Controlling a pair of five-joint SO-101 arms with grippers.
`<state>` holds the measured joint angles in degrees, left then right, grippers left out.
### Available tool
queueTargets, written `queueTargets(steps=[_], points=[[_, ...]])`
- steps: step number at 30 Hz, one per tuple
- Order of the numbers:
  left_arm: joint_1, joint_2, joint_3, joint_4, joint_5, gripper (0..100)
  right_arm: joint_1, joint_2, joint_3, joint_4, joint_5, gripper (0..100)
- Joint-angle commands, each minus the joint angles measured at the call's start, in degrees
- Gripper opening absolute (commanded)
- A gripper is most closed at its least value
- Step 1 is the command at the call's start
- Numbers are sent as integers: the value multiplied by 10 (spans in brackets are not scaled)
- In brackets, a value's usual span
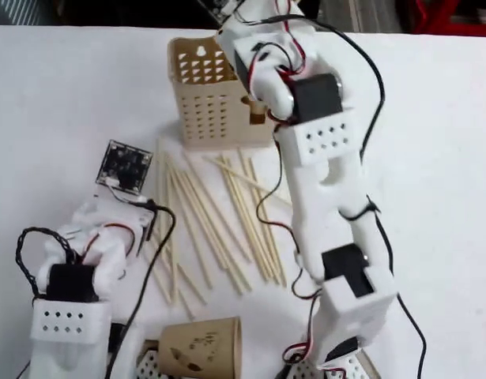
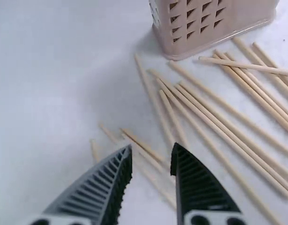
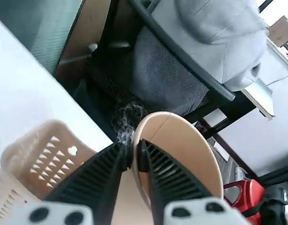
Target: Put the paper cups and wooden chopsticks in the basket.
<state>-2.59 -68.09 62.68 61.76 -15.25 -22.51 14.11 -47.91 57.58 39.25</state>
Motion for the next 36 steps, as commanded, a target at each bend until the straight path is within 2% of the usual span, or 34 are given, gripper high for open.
queueTargets(steps=[1,5,11,14,17,19,21,29,33,36], points=[[-14,-9,-4,-8,6,151,-5,15,-7,-15,44,19],[-14,-9,-4,-8,6,151,7,29,-8,-6,49,19],[-14,-9,-4,-8,6,151,4,29,-8,73,49,30],[-14,-9,-4,-8,6,151,6,28,-10,98,45,124],[-14,-9,-4,-8,6,151,9,9,-30,128,-22,215],[-14,-9,-4,-8,6,151,9,-7,-50,157,-71,235],[-14,-9,-4,-8,6,151,5,-25,-68,204,-97,231],[-14,-9,-4,-8,6,151,-7,-72,-78,407,-101,229],[-18,-9,-4,-8,6,151,6,-99,-40,410,-97,172],[-51,-9,-4,-9,7,151,8,-147,23,410,-96,120]])
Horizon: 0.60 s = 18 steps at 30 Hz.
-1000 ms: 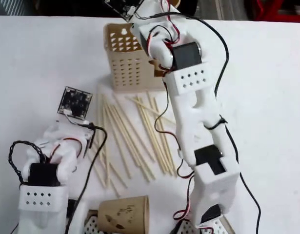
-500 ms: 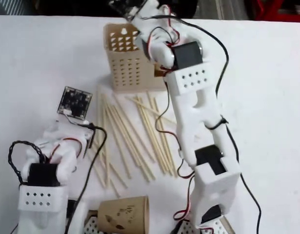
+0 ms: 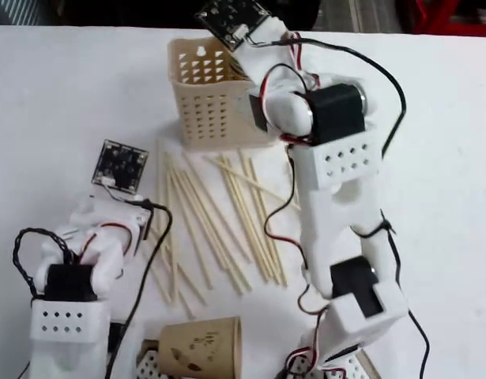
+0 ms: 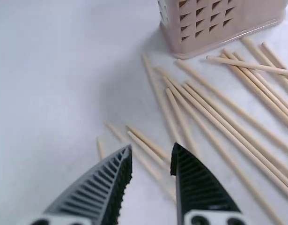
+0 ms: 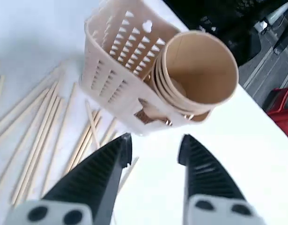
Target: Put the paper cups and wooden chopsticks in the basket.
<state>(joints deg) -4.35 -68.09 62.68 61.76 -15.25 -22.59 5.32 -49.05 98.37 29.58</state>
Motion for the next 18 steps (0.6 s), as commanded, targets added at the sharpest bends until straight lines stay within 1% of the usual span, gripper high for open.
queueTargets(steps=[1,3,5,12,18], points=[[-44,-9,-4,-9,8,151,8,-79,62,2,1,115],[-62,-9,-4,-9,27,151,7,-121,123,1,2,116],[-75,-9,-4,-10,46,151,-1,-166,195,1,21,116],[-84,-9,-4,-11,50,151,-2,-349,467,1,179,116],[-84,-9,-4,-12,50,151,-59,-523,711,-13,246,116]])
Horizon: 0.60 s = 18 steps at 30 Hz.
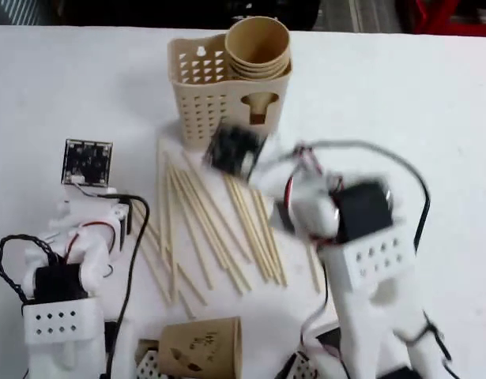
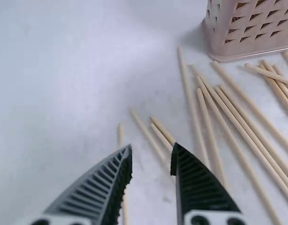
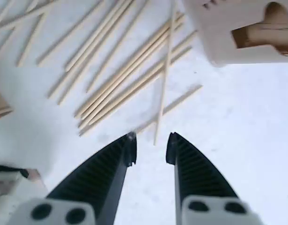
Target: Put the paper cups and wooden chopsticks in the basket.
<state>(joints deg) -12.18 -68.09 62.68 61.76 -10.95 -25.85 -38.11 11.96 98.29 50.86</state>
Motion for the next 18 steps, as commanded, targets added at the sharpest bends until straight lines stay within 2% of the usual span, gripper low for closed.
queueTargets(steps=[1,5,10,14,18], points=[[-6,-9,-4,-12,7,151,-36,-121,142,-15,50,116],[-6,-8,-4,-11,7,151,-65,-265,309,-36,125,132],[-6,-7,-4,-12,7,151,-85,-437,475,-38,180,277],[-5,-7,-4,-12,7,151,-99,-503,486,-45,188,293],[-5,-7,-4,-12,7,151,-174,-483,486,-44,185,286]])
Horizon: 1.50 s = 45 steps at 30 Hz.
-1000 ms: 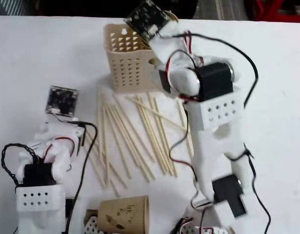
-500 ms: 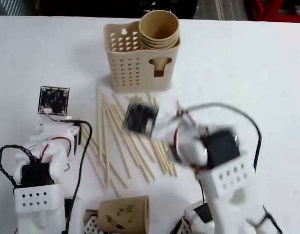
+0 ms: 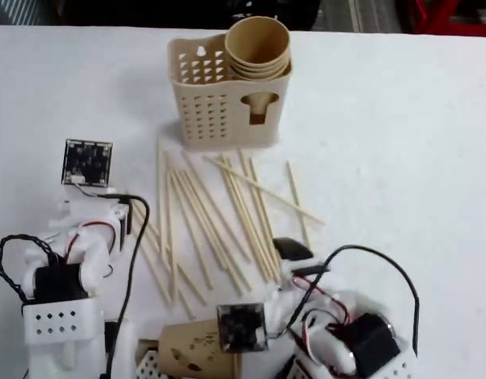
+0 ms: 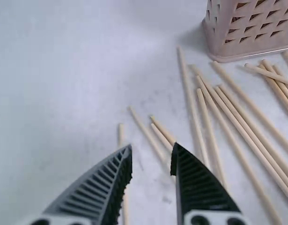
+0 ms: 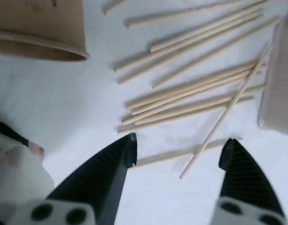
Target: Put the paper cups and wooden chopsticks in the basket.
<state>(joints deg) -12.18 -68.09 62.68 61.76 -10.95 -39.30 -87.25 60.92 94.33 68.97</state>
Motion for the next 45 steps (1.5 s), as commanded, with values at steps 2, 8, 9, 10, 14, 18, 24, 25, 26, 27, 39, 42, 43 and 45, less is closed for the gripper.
queueTargets(steps=[2,8,9,10,14,18,24,25,26,27,39,42,43,45], points=[[-5,-7,-4,-12,7,151,-71,31,-4,-5,4,279],[-5,-7,-4,-13,7,151,-188,113,-8,-7,-18,279],[-5,-7,-4,-13,7,151,-205,124,-10,-11,-24,279],[-5,-7,-4,-13,7,151,-220,135,-11,-14,-30,279],[-5,-7,-4,-13,7,151,-282,160,-11,-24,-45,275],[-5,-7,-4,-13,7,151,-333,176,0,-57,-76,217],[-5,-7,-4,-13,6,151,-381,186,51,-140,-121,163],[-5,-7,-4,-13,6,151,-381,186,57,-149,-127,163],[-5,-7,-4,-13,5,151,-381,186,64,-156,-127,163],[-5,-7,-4,-13,5,151,-381,185,71,-163,-127,163],[-5,-9,10,-27,4,151,-370,182,79,-196,-164,25],[-5,-9,26,-54,4,151,-321,182,52,-185,-164,20],[-5,-9,29,-57,4,151,-303,182,37,-177,-164,19],[-5,-9,29,-57,4,151,-269,182,3,-155,-162,19]])
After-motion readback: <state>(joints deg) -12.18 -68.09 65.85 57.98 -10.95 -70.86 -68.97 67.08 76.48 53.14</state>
